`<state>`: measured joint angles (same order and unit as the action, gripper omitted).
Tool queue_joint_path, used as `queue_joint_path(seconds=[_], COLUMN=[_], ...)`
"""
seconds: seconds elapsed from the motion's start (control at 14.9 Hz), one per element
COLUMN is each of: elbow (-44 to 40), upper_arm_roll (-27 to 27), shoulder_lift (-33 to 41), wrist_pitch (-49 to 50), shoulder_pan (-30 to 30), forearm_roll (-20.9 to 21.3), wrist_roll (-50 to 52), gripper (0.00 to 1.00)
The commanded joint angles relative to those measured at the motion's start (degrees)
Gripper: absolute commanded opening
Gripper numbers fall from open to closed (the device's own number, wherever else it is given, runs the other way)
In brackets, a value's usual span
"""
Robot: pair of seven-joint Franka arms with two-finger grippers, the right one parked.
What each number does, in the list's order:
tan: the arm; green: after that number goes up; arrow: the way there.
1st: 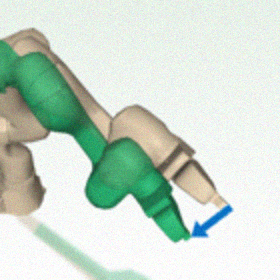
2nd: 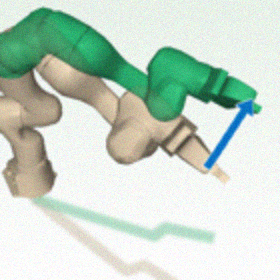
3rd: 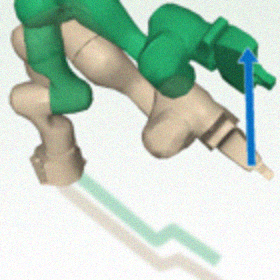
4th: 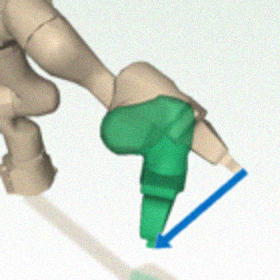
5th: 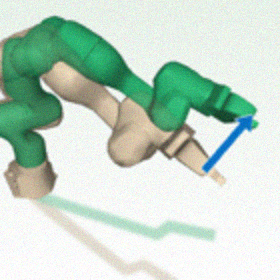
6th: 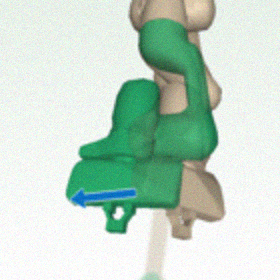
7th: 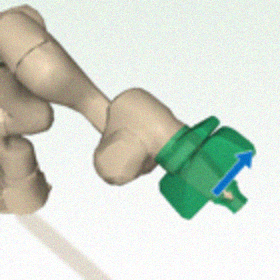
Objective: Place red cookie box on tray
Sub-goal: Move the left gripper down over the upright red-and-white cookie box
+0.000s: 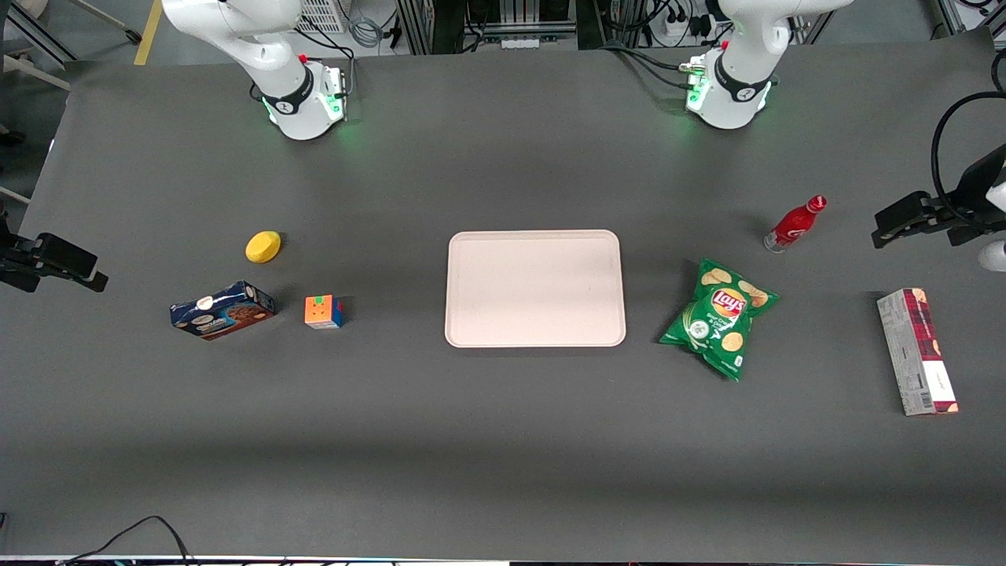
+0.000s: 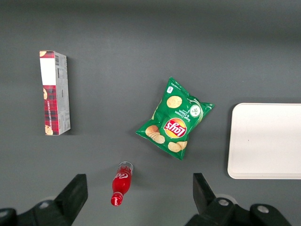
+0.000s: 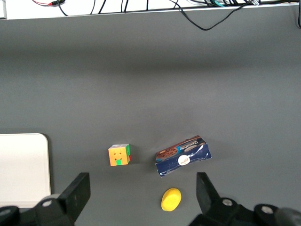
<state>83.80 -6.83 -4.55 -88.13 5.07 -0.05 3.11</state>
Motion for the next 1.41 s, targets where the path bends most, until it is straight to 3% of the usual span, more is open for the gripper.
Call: queue_joint_path(seconds=[0.0, 0.27, 0.4, 0.67, 0.87, 1.08, 1.34], elbow=[1.1, 1.5, 2.9, 4.0, 4.2, 7.6, 10.0], upper_arm_roll=[0.1, 0.2, 0.4, 8.2, 14.8, 15.1, 15.1], shoulder_lift=[0.9, 0.5, 0.4, -2.7, -7.6, -9.9, -16.5], wrist_pitch=[-0.5, -0.5, -0.4, -4.1, -9.4, -16.3, -26.7], shoulder_pan=[0.2, 0.3, 0.2, 0.2, 1.0, 4.7, 8.7], forearm_roll=[0.1, 1.2, 4.9, 5.2, 3.1, 2.5, -3.7], wrist_roll=[-0.8, -0.5, -1.0, -5.8, -13.9, -18.0, -27.2], gripper=[1.0, 1.0, 1.0, 1.0, 1.0, 1.0, 1.0])
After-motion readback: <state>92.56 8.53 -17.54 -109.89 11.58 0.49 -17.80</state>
